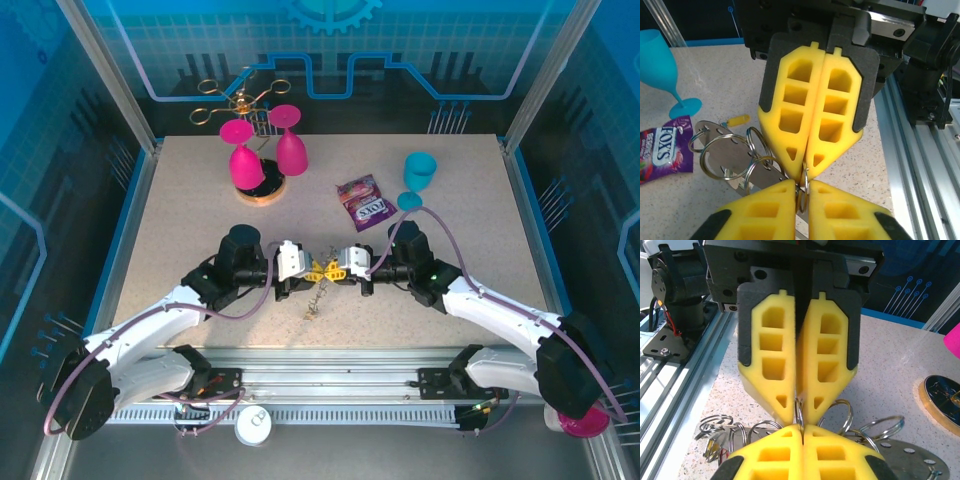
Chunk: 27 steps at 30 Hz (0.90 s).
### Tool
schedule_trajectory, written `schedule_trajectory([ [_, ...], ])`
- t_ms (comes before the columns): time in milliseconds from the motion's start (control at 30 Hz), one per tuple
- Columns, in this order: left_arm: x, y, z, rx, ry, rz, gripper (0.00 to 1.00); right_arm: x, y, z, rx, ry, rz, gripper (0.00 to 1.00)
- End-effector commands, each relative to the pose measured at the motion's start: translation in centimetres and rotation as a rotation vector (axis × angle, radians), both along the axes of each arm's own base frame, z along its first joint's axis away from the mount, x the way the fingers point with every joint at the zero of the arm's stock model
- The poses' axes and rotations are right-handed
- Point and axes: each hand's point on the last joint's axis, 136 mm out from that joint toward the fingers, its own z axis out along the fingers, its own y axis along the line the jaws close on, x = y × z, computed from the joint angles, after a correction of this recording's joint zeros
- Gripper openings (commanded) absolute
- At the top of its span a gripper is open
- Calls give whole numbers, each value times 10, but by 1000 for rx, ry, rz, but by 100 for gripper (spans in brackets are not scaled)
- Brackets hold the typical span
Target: Put the keys on the keyring
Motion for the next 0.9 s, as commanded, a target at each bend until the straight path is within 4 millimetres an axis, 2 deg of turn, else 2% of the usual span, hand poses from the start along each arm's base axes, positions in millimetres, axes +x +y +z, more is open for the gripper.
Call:
schedule_trajectory([
  [0,-11,-4,13,-17,-57,-66,6,-2,5,18,26,-40,25,0],
  [67,-12,-3,12,-1,-77,-66,0,-3,4,19,24,-40,26,0],
  [233,-13,-4,12,22,-160,-76,0,-2,2,17,5,-70,11,0],
  [400,-16,-6,14,25,-192,-94,0,0,5,12,-36,-129,-10,17],
  [500,-16,-6,14,26,-194,-96,0,0,5,11,-55,-161,-17,20],
  [633,-16,-7,13,28,-192,-97,0,0,5,10,-68,-198,-24,15],
  [800,-14,-7,16,26,-214,-87,0,-3,5,7,-80,-213,-17,16],
  [867,-14,-8,18,25,-233,-81,0,-3,5,6,-86,-227,-21,13],
])
